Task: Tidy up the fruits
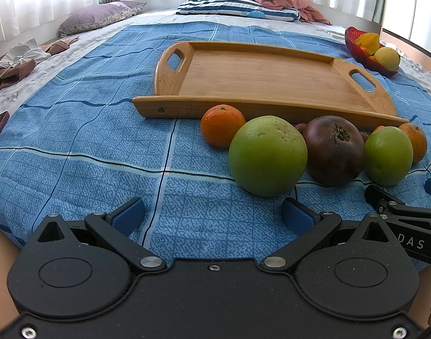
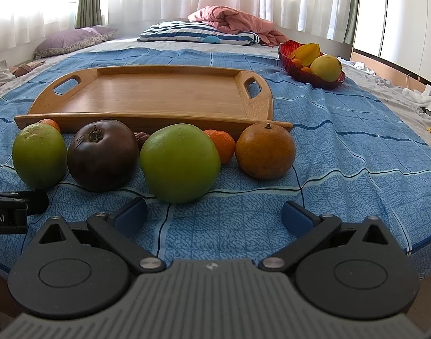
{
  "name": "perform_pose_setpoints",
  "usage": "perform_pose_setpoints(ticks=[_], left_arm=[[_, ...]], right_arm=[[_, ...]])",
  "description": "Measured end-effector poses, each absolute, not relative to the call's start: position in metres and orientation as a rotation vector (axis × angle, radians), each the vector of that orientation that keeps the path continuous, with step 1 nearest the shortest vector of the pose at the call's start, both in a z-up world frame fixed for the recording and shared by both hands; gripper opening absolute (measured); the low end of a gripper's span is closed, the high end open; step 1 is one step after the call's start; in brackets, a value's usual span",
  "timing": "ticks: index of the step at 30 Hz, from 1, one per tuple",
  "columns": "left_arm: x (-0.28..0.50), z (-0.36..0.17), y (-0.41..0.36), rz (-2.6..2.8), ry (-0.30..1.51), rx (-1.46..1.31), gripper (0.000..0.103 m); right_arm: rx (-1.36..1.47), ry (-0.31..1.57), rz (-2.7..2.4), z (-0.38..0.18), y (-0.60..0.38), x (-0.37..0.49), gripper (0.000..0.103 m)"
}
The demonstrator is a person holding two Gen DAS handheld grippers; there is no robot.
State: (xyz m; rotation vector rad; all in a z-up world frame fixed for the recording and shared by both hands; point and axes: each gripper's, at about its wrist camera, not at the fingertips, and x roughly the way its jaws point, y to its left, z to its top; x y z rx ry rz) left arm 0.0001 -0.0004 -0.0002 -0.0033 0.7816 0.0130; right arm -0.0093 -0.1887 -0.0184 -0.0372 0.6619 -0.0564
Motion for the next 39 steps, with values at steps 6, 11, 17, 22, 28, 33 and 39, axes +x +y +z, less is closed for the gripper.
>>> perform_pose_setpoints(ticks=[6, 11, 17, 22, 28, 33, 39], left_arm=[[0.0, 0.0, 0.0, 0.014, 0.781, -0.001, 0.103], [-0.008, -0.005, -0.003, 0.022, 0.722, 0.0, 0.103], [-0.014, -0.006, -0.005, 0.048, 0.679, 0.004, 0.103], [-0.012, 0.002, -0.004, 0.012, 0.676, 0.001, 0.102], [-0.019, 0.015, -0.011, -0.051, 0.579, 0.039, 0.09], [-0.015, 0.022, -0.016, -0.083, 0.543, 0.052, 0.085], [-0.005, 0.022, -0.012, -0.099, 0.544, 0.028, 0.086]], right_arm=[[-0.037, 0.661, -0.056, -0.018, -0.188, -0.009, 0.103], [-0.033, 0.632, -0.065, -0.022, -0.188, -0.013, 0.103], [-0.038, 0.572, -0.071, -0.027, -0.188, -0.023, 0.103], [-0.004, 0.55, -0.063, -0.017, -0.193, -0.025, 0.103], [0.013, 0.47, -0.055, -0.004, -0.195, -0.031, 0.096], [0.019, 0.459, -0.054, 0.001, -0.193, -0.022, 0.087], [0.009, 0.464, -0.045, 0.003, -0.187, -0.014, 0.085]])
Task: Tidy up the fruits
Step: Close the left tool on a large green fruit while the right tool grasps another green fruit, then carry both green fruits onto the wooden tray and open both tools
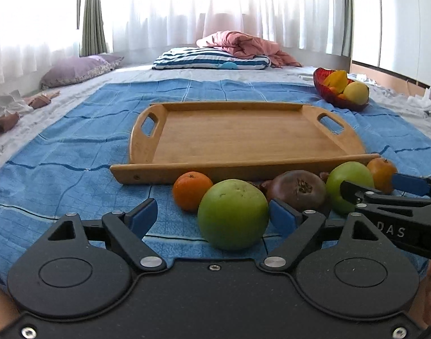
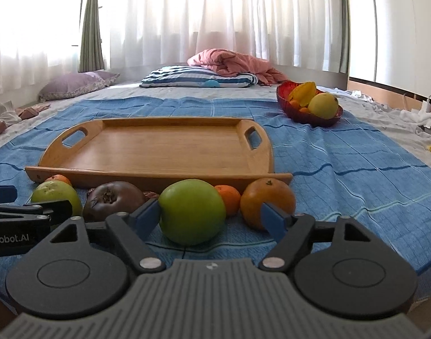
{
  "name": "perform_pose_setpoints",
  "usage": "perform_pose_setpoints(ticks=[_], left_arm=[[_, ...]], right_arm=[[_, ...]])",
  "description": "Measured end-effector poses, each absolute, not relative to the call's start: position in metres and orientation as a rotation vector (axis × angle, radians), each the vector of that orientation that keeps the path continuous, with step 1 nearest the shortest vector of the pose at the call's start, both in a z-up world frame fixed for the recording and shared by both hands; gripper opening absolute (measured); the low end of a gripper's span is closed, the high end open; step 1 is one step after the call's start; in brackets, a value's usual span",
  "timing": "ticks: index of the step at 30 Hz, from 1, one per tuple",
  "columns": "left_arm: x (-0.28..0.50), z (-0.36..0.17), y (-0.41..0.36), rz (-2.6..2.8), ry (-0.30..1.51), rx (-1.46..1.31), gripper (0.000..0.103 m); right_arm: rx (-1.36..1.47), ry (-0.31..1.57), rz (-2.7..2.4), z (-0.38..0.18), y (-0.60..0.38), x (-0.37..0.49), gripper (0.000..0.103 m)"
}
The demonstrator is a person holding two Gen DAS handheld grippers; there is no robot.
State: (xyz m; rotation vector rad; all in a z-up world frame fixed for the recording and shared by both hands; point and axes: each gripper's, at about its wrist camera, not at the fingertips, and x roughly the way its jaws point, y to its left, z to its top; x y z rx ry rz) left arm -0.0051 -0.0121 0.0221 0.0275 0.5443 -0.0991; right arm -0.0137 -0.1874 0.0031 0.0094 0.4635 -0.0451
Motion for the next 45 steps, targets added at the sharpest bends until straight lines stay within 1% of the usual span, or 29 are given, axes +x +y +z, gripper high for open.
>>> perform_pose_setpoints(ticks=[2, 4, 5, 6, 7, 8, 13, 18, 19, 20, 34, 35, 41, 45], left_arm=[[-0.003, 0.02, -0.01, -0.112, 0.555, 0.012, 0.083], [-0.002, 0.019, -0.008, -0.146, 0.563, -0.011, 0.069], [-0.002, 0.018, -0.007, -0.163, 0.567, -0.024, 0.065], [-0.002, 0.018, -0.007, -0.179, 0.574, -0.036, 0.057], [-0.001, 0.017, -0.008, -0.19, 0.583, -0.04, 0.056], [-0.001, 0.016, -0.009, -0.19, 0.581, -0.037, 0.056], [-0.003, 0.016, -0.008, -0.198, 0.575, -0.039, 0.056], [-0.008, 0.018, -0.004, -0.202, 0.587, -0.055, 0.055], [-0.009, 0.018, -0.004, -0.202, 0.586, -0.057, 0.055], [-0.01, 0.018, -0.004, -0.203, 0.585, -0.058, 0.055], [-0.002, 0.015, -0.008, -0.189, 0.598, -0.077, 0.057], [-0.001, 0.015, -0.008, -0.186, 0.599, -0.079, 0.057], [-0.004, 0.023, -0.009, -0.18, 0.606, -0.075, 0.056], [-0.007, 0.036, -0.006, -0.18, 0.573, -0.074, 0.056]], right_arm=[[0.007, 0.466, -0.04, 0.003, -0.185, -0.012, 0.085], [0.006, 0.472, -0.032, 0.002, -0.183, -0.008, 0.083], [0.007, 0.476, -0.027, 0.002, -0.182, -0.007, 0.079], [0.009, 0.48, -0.019, 0.001, -0.181, -0.006, 0.074], [0.014, 0.485, -0.01, 0.001, -0.179, -0.006, 0.071], [0.021, 0.492, -0.005, 0.0, -0.178, -0.004, 0.066], [0.006, 0.491, -0.009, -0.001, -0.173, -0.003, 0.066], [0.026, 0.508, -0.002, 0.0, -0.175, -0.008, 0.062], [0.024, 0.514, -0.001, -0.001, -0.175, -0.009, 0.062], [0.013, 0.523, -0.005, -0.002, -0.175, -0.008, 0.065], [0.045, 0.524, 0.018, -0.009, -0.184, 0.003, 0.069], [0.051, 0.524, 0.022, -0.01, -0.185, 0.003, 0.062], [0.111, 0.51, 0.029, -0.005, -0.191, -0.002, 0.06], [0.147, 0.488, 0.049, 0.005, -0.195, -0.006, 0.06]])
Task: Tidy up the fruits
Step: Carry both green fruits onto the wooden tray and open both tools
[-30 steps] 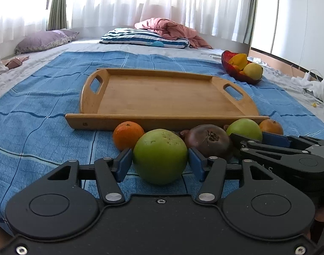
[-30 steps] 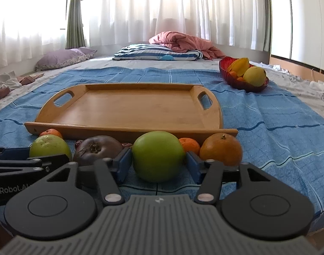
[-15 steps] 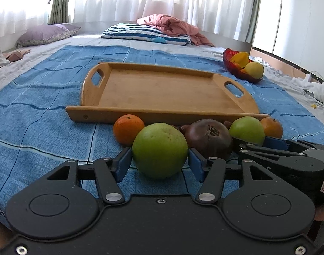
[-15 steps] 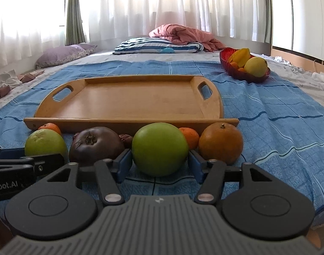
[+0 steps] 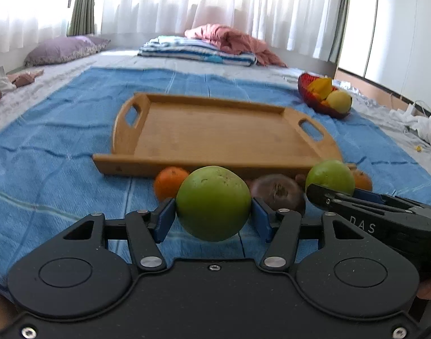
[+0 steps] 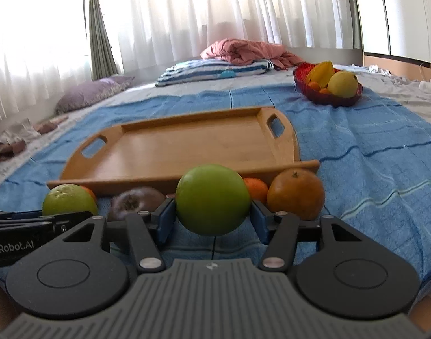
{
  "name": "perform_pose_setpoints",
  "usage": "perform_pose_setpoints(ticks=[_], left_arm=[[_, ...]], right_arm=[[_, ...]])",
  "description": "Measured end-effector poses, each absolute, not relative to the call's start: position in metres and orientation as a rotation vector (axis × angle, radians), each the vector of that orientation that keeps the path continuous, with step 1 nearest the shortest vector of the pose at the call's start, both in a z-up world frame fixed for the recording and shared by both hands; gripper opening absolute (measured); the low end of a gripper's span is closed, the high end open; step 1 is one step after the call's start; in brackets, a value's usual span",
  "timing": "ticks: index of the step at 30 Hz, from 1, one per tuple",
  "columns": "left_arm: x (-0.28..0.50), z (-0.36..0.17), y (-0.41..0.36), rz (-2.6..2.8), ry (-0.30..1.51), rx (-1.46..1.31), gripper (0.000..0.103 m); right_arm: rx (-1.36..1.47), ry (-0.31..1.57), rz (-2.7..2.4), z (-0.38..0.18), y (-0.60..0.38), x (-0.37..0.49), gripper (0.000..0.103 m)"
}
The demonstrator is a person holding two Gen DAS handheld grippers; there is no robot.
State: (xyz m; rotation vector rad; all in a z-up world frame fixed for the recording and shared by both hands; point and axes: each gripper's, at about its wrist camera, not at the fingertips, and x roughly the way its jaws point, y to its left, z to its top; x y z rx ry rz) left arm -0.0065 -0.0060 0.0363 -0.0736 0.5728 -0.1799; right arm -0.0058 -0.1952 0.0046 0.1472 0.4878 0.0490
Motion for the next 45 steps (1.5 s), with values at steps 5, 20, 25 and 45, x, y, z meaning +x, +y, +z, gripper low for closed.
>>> perform_pose_setpoints(ticks=[5, 20, 25, 45], left_arm=[[0.004, 0.057, 0.001, -0.173, 0.522, -0.063, 0.056], [0.098, 0.055, 0.035, -0.034, 0.594, -0.113, 0.056], [0.097, 0.044, 0.038, -0.04, 0.615, -0.115, 0.056], [0.114, 0.054, 0.043, -0.029, 0.589, -0.12, 0.056]], right_arm=[[0.136, 0.433, 0.06, 0.022, -0.198, -0.004, 0.06], [0.023, 0.485, 0.039, 0.034, -0.207, 0.058, 0.051], [0.05, 0.5, 0.069, 0.025, -0.207, 0.047, 0.062], [0.099, 0.46, 0.086, 0.035, -0.206, 0.053, 0.049]])
